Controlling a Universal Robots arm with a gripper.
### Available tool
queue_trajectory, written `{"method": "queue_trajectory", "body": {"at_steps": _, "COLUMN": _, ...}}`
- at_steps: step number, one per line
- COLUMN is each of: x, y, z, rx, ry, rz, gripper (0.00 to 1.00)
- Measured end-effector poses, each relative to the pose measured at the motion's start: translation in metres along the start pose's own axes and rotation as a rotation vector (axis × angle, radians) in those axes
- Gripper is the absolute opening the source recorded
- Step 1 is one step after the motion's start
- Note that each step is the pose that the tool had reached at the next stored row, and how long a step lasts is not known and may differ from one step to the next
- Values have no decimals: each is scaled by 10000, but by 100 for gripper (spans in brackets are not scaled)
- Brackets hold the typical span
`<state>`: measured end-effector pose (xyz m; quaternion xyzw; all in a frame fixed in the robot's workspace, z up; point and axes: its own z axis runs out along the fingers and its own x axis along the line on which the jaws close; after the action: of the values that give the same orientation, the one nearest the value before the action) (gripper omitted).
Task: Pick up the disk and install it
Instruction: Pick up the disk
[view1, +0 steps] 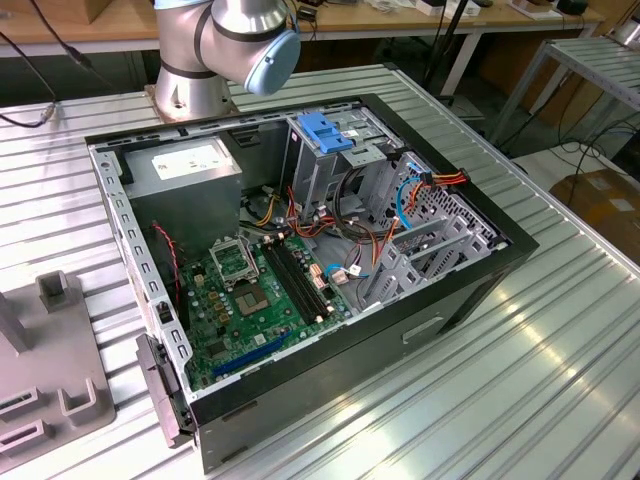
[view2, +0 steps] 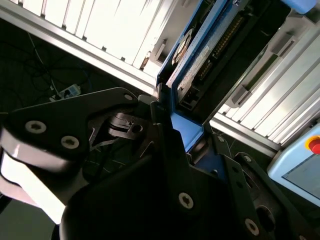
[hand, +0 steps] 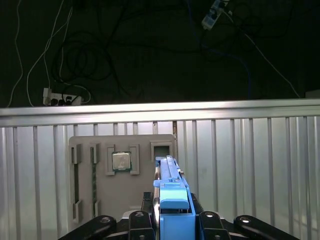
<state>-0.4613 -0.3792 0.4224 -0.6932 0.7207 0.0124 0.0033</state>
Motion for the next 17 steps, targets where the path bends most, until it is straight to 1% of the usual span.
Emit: {"method": "queue_trajectory", "body": {"at_steps": 17, "x": -4, "y": 2, "z": -158, "rx": 0, "ry": 0, "rz": 1, "gripper": 37}}
